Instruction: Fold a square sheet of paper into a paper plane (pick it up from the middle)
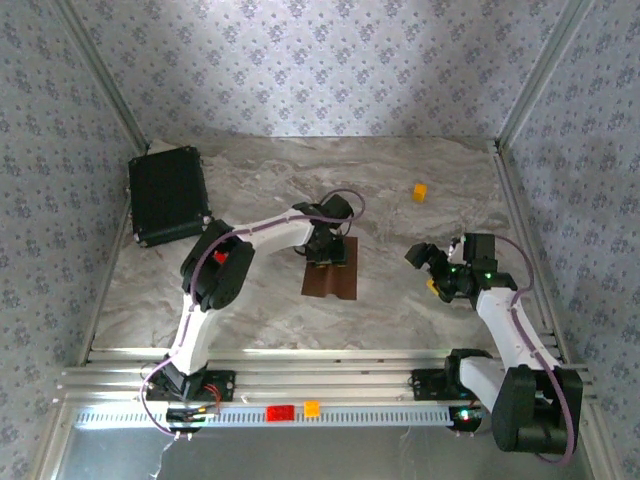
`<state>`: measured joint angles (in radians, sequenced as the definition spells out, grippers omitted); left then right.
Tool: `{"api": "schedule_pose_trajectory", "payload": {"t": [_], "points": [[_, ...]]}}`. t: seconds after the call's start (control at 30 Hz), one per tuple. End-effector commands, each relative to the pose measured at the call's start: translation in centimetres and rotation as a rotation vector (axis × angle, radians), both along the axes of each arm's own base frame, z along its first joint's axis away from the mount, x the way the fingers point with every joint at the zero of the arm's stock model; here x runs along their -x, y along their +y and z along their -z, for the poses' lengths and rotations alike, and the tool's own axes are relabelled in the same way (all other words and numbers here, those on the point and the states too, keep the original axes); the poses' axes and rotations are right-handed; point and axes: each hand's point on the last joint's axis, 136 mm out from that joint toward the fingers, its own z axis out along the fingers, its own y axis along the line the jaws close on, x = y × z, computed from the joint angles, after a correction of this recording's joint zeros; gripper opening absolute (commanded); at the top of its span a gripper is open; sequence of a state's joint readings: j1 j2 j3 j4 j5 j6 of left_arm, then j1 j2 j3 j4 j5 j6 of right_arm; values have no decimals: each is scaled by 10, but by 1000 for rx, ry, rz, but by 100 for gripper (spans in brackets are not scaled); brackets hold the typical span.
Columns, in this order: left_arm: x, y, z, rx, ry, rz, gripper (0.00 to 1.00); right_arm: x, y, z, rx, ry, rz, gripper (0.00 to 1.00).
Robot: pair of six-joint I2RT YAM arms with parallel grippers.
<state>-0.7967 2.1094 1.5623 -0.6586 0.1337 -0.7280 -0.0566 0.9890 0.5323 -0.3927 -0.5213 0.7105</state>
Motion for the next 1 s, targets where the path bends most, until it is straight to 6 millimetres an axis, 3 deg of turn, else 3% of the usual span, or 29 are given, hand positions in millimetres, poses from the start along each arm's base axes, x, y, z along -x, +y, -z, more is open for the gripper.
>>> {"api": "schedule_pose_trajectory", "payload": {"t": [0.0, 0.2, 0.47, 0.8, 0.97], "points": [[-7, -19, -22, 161, -20, -8, 48, -4, 5, -14, -25, -82, -31, 99], [-6, -39, -51, 457, 5, -15, 47, -7, 18, -30, -101, -175, -78, 99], [-5, -44, -86, 778, 45, -40, 45, -11, 22, -34, -140, -189, -84, 99], [3, -53, -104, 937, 111, -15, 45, -12, 29, -31, -139, -176, -85, 99], [8, -50, -103, 920, 109, 8, 45, -14, 32, -28, -132, -171, -89, 99]]}}
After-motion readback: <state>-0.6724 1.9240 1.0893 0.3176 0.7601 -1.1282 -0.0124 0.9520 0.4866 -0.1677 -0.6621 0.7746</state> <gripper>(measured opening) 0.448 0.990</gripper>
